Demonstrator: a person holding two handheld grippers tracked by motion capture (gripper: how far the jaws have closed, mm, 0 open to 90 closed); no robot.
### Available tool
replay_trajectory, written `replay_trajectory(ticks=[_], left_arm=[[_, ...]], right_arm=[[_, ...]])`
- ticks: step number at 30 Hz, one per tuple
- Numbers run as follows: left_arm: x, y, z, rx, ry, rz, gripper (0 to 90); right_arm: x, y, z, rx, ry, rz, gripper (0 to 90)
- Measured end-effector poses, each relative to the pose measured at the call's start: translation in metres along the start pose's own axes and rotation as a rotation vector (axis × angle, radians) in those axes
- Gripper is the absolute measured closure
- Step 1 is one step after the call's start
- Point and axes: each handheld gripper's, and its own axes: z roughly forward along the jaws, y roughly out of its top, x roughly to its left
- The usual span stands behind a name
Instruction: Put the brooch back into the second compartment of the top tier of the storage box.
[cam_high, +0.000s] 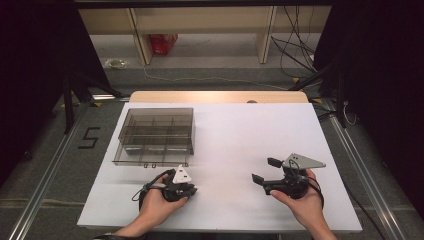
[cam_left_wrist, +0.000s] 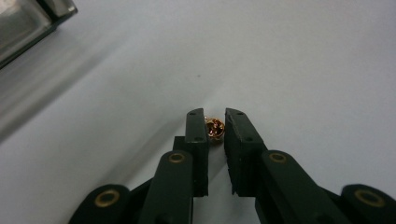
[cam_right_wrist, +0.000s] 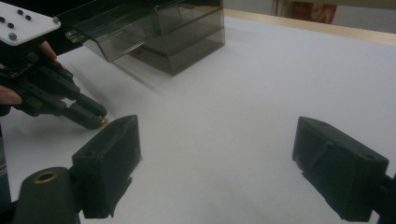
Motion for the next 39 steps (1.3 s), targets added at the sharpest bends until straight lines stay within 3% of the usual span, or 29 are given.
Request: replay_trajectory(ticks=[15, 39], left_arm=[[-0.001, 0.001, -0.003, -0.014, -0.003, 0.014, 79.7], [-0.004, 0.008, -0.020, -0.144, -0.007, 0.018, 79.7]], right_arm=[[0.000, 0.000, 0.000, -0.002, 0.002, 0.002, 16.0], [0.000, 0.000, 0.000, -0.003, 0.004, 0.000, 16.0]])
